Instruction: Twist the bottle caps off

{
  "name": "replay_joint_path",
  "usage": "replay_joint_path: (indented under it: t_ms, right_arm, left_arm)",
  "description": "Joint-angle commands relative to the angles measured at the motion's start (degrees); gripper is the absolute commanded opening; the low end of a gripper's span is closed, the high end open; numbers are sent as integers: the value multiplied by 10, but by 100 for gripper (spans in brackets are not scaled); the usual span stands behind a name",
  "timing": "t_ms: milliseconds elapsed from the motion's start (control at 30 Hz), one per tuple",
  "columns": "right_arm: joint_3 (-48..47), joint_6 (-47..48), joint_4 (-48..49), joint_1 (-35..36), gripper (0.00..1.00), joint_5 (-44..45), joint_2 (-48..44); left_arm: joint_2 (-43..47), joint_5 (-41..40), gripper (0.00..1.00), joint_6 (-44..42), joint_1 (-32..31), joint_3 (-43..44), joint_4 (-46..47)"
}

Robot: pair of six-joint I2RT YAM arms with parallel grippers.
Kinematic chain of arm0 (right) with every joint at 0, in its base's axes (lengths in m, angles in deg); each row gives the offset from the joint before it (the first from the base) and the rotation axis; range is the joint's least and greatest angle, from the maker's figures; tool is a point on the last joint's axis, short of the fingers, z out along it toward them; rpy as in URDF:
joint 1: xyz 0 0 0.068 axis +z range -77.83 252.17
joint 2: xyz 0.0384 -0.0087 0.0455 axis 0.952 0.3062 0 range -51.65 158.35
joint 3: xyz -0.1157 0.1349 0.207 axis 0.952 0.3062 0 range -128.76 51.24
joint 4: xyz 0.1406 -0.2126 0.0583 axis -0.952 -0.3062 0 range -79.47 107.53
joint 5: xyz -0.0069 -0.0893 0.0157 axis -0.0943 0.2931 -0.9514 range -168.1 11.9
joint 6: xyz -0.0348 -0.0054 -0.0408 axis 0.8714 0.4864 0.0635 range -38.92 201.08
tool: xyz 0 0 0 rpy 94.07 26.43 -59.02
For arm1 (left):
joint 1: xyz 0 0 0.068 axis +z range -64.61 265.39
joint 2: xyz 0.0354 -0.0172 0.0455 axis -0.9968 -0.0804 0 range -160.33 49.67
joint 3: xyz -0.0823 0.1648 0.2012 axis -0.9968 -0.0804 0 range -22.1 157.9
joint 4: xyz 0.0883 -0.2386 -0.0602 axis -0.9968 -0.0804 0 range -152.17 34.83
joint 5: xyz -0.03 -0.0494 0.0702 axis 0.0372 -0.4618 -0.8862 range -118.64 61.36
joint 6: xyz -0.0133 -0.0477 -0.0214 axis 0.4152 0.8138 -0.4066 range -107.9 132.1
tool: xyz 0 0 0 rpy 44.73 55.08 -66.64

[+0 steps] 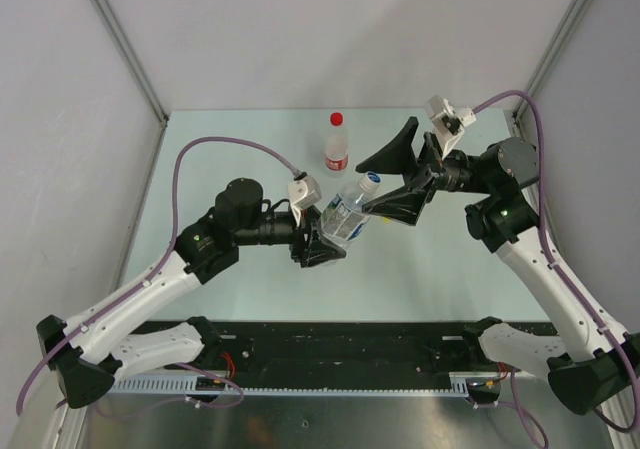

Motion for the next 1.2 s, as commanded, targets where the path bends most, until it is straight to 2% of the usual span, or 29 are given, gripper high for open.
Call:
replay_joint_path:
  t_ms: [0, 100, 400, 567, 733, 867, 1167]
  right_arm:
    - [-5, -19, 17, -14, 97, 27, -10]
    - [-4, -38, 16, -30, 97, 47, -5]
    - [-5, -138, -11, -111, 99, 83, 42]
    - [-5, -129, -71, -121, 99, 110, 63]
    - [-5, -116, -125, -122, 99, 131, 86]
    - [-5, -109, -170, -120, 99, 151, 103]
    - [-5, -96, -259, -113, 99, 165, 153]
  left_arm:
    - [4, -113, 11, -33, 1, 2, -15]
    - [3, -191, 8, -47, -8, 6, -34]
    - [-2, -493, 8, -101, -93, 5, -63]
    - [-32, -668, 9, -125, -148, 9, -72]
    - [-98, -792, 10, -147, -180, 23, -94]
    - [-137, -843, 7, -154, -193, 32, -100]
    - [-153, -840, 7, -155, -195, 44, -101]
